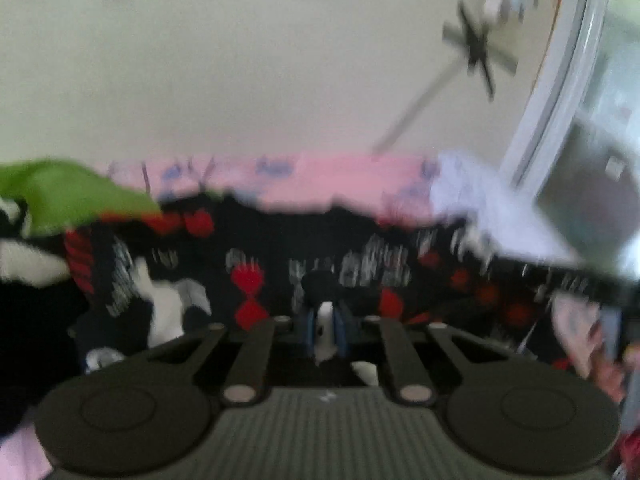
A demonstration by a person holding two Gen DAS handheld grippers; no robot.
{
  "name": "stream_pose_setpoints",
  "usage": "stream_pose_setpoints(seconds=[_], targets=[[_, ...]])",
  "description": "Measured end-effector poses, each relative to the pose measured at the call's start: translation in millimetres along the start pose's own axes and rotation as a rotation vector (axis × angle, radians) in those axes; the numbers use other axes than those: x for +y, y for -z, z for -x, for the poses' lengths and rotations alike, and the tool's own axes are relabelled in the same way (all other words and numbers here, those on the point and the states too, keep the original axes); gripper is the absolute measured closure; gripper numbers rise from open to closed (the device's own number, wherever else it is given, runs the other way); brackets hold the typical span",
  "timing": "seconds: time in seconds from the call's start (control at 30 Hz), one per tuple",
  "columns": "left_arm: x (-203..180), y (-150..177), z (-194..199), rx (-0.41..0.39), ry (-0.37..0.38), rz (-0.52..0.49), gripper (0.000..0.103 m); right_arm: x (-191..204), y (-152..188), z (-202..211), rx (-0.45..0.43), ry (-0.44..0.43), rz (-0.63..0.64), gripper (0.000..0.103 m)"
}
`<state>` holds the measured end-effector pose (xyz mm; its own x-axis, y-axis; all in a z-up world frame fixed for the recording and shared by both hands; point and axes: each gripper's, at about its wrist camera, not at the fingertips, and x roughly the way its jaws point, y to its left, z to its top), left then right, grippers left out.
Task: Fold small clothes
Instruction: 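Release the sleeve and flatten the fold with the right gripper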
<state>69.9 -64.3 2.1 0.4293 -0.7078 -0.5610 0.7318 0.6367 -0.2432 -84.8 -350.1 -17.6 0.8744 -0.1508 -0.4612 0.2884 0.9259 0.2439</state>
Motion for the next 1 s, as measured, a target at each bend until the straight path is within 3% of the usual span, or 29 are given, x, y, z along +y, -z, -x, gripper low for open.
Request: stream_pose_setpoints(seconds=[0.03,0.1,0.17,0.2,0.23,0.3,0.47,0.57,0.77,0.83,0.93,1.0], targets=[[2,-1,5,-0.046,-0.017,-0.002,0.093,2,-1,2,-0.026,-0.029,-0.013,0.084],[5,2,2,-0.097,-0.118,-0.036,0.091,11,3,-4,-0.017,-0.007,0.011,0.082],[17,8,-22,0.025,-0.146,0.002,0.088,15,11,-13,0.046,0.001,0.051,0.082],[21,8,-22,0.021,-0.135,0.033,0.082,17,13,-13,0.035,0.007,0.07,0.077],[22,5,-19,0.019,-0.122,0.035,0.063,19,12,-10,0.036,-0.001,0.079,0.073],[23,7,-15,0.01,-0.134,0.038,0.039,18,7,-4,0.031,-0.031,0.046,0.065],[24,4,13,-0.113,-0.11,0.083,0.04,34,-10,24,-0.058,-0.135,0.048,0.061],[15,1,23,-0.147,-0.057,0.065,0.04,49,-14,21,-0.052,-0.203,0.048,0.061],[1,6,16,-0.1,0.027,-0.016,0.046,74,-10,-21,0.071,-0.274,0.048,0.07],[2,8,13,-0.066,0.052,-0.016,0.056,78,0,-43,0.17,-0.268,0.041,0.07],[6,10,-6,0.031,0.025,-0.006,0.061,73,7,-54,0.166,-0.287,-0.002,0.071],[7,9,-7,0.039,0.011,-0.002,0.061,66,8,-52,0.168,-0.302,-0.038,0.074]])
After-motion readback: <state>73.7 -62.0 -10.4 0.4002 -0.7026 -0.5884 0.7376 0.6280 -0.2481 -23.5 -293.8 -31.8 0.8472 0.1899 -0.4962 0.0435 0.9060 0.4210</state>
